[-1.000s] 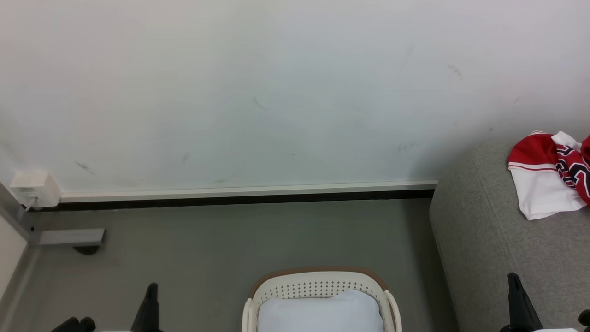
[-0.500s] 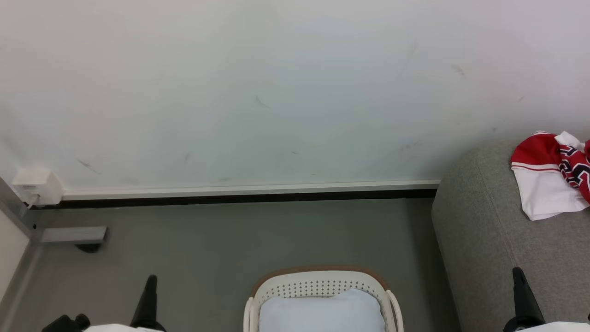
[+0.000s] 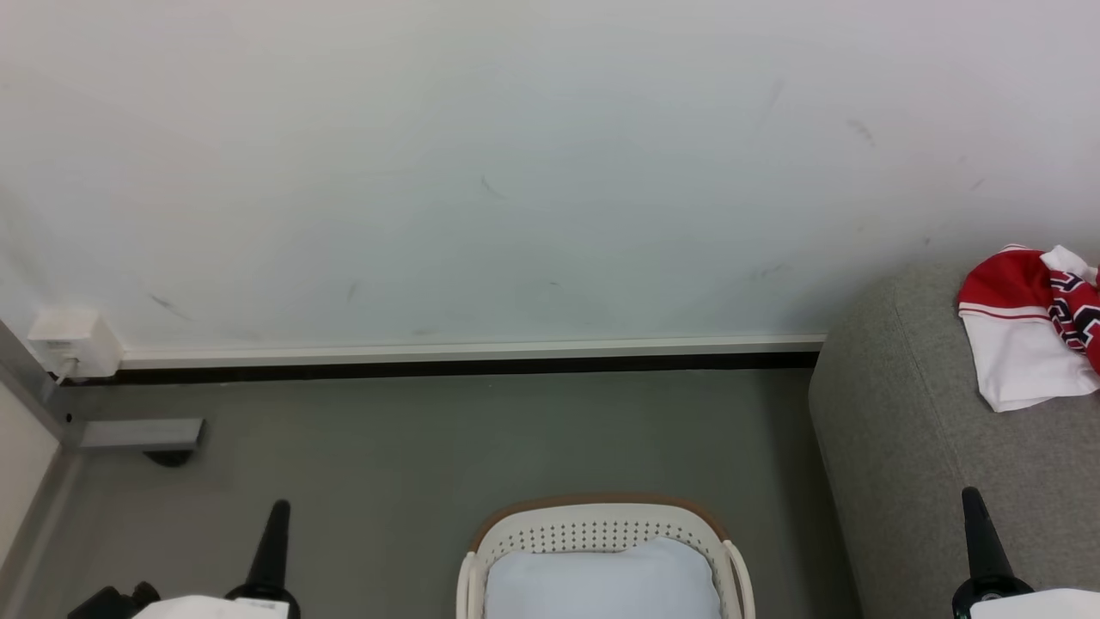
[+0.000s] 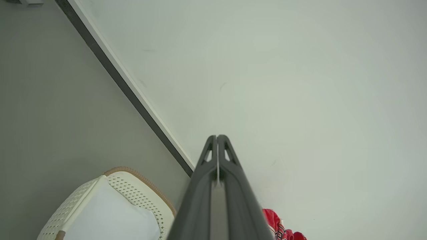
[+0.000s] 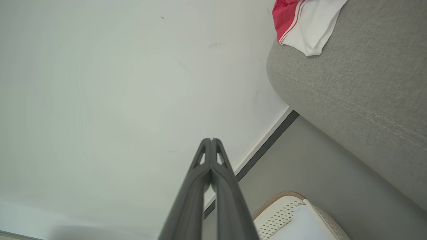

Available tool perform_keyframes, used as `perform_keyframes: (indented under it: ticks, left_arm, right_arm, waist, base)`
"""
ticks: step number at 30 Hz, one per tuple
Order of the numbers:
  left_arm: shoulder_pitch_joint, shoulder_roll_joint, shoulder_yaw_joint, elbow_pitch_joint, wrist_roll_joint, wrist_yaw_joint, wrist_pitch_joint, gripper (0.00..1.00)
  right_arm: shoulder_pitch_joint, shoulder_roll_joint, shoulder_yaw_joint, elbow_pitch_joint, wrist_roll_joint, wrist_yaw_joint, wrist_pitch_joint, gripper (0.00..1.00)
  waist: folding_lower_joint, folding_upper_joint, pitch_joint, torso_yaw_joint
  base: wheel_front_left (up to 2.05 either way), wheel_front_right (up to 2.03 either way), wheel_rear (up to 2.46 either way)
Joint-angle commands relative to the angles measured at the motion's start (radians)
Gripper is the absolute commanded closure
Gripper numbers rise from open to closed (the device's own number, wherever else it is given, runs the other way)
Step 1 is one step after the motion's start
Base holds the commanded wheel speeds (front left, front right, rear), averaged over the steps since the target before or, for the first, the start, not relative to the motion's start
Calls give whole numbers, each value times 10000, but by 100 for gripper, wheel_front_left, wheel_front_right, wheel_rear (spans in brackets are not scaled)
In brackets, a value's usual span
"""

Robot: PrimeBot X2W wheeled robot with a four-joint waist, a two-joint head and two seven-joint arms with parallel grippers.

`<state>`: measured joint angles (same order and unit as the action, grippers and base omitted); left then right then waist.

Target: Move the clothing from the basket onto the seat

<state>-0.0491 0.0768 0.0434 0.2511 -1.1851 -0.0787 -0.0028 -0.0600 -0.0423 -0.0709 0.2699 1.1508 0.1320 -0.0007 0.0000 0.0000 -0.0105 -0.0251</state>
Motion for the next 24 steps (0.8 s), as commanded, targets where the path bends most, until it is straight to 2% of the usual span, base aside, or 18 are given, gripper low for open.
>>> perform_keyframes:
  ticks: [1, 24]
  left_arm:
    - [-194, 8, 80, -83, -294, -60, 74, 100]
    - [-438, -129, 400, -71, -2217, -300, 628, 100]
  right_arm:
    - [-215, -97, -56, -116, 334, -13, 73, 100]
    - [-388, -110, -249, -186, 2394, -18, 612, 100]
  waist:
    - [0, 0, 3, 8]
    - [0, 0, 56, 111]
  base:
    - [0, 0, 0]
    - [0, 0, 0]
